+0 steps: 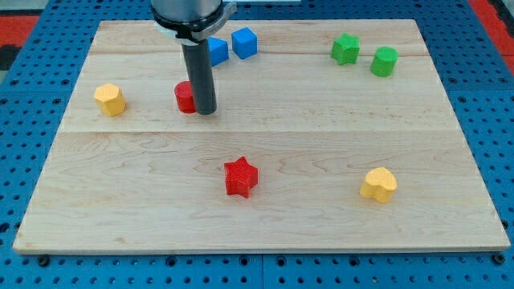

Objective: Push the red star into the red circle

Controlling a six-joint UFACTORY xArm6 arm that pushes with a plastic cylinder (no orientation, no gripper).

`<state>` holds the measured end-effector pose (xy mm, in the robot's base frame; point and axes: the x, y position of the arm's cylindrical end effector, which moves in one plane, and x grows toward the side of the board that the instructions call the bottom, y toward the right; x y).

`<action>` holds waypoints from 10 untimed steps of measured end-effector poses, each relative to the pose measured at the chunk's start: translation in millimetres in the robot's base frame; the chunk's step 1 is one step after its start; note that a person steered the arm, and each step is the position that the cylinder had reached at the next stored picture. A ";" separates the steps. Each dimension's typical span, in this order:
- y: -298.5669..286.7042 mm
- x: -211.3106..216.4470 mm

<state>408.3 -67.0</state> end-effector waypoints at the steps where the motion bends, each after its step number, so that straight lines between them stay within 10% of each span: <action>1: 59.2 34.2; 3: 86.0 162.2; 7: -0.5 54.4; 10: -63.0 57.3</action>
<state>465.6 -130.0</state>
